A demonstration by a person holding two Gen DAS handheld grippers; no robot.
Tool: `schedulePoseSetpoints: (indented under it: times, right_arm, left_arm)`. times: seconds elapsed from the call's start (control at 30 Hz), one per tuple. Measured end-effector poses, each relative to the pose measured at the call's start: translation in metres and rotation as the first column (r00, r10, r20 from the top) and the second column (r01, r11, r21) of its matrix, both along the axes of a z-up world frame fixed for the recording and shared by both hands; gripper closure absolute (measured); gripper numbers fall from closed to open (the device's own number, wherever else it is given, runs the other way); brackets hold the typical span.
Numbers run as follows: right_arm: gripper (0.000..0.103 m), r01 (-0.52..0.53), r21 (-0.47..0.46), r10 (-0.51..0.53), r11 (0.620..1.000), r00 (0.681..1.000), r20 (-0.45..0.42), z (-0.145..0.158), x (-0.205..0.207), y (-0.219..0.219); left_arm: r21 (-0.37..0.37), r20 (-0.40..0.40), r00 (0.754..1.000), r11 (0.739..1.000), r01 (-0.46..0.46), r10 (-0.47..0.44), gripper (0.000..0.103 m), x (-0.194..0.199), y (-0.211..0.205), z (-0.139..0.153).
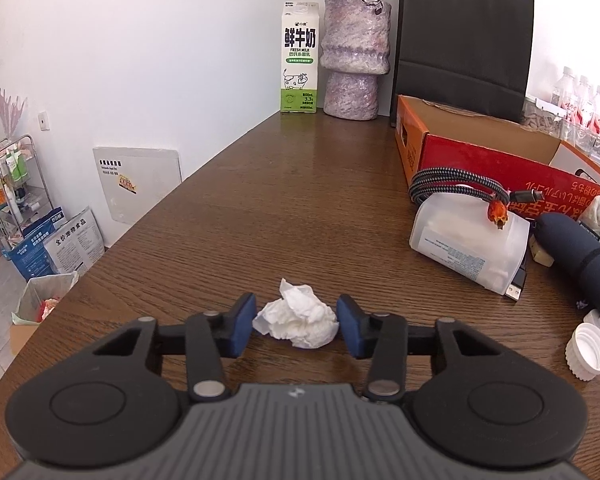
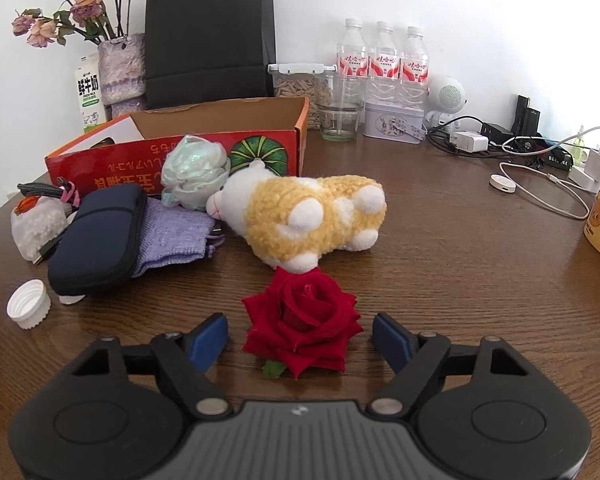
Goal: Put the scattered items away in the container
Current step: 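Grasp the small tissue ball with the left gripper while the right gripper grasps the red rose, then carry the tissue ball and red rose with both grippers over the box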
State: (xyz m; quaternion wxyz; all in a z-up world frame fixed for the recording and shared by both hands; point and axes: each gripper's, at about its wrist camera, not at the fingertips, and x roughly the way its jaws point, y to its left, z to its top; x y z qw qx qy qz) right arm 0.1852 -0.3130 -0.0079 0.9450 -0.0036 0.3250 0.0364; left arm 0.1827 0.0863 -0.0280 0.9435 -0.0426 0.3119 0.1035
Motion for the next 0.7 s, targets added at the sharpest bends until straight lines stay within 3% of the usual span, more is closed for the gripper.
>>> schedulePoseSetpoints:
  times: [0.07, 0.17, 0.7]
  right_arm:
    - [0.045, -0.008, 0.002, 0.008, 1.0, 1.0, 0.009, 0.001, -0.001, 0.001]
    - [0.058, 0.003, 0.006, -0.003, 1.0, 1.0, 0.018, 0.002, -0.001, 0.0]
    - [0.06, 0.005, 0.02, -0.007, 1.0, 0.997, 0.081, 0.016, -0.015, -0.004]
  left_arm:
    - [-0.005, 0.003, 1.0, 1.0, 0.003, -0.003, 0.068, 0.0, 0.0, 0.0]
    - [-0.018, 0.008, 1.0, 1.0, 0.002, -0.002, 0.077, 0.001, 0.002, 0.001]
    - [-0.056, 0.038, 0.999, 0.998, 0.022, -0.019, 0.079, -0.006, 0.0, 0.011]
